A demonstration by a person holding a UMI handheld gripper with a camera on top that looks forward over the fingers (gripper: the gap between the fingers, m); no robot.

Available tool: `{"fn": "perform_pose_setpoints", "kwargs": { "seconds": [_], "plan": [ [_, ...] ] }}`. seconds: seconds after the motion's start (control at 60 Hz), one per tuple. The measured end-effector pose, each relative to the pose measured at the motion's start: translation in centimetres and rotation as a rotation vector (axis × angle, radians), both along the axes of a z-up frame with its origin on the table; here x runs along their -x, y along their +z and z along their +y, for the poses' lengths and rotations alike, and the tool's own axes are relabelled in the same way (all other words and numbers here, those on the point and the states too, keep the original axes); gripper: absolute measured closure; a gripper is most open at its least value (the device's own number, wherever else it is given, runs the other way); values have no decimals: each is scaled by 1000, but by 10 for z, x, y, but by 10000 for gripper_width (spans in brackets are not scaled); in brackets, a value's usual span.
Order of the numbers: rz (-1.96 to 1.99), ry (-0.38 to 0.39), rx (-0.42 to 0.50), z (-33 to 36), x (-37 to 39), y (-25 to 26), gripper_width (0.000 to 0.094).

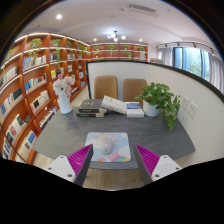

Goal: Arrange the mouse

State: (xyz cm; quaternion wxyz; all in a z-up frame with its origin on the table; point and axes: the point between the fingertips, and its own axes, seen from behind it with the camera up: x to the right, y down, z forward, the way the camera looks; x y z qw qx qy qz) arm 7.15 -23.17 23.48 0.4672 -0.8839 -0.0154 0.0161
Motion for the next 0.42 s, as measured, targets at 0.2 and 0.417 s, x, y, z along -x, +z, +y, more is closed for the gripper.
{"fn": "perform_pose_setpoints", "kwargs": {
  "seconds": [0.2,0.417],
  "plan": [
    [20,-34,4,-28,-9,-3,125],
    [33,-44,-7,-42,-14,-1,122]
  ]
}}
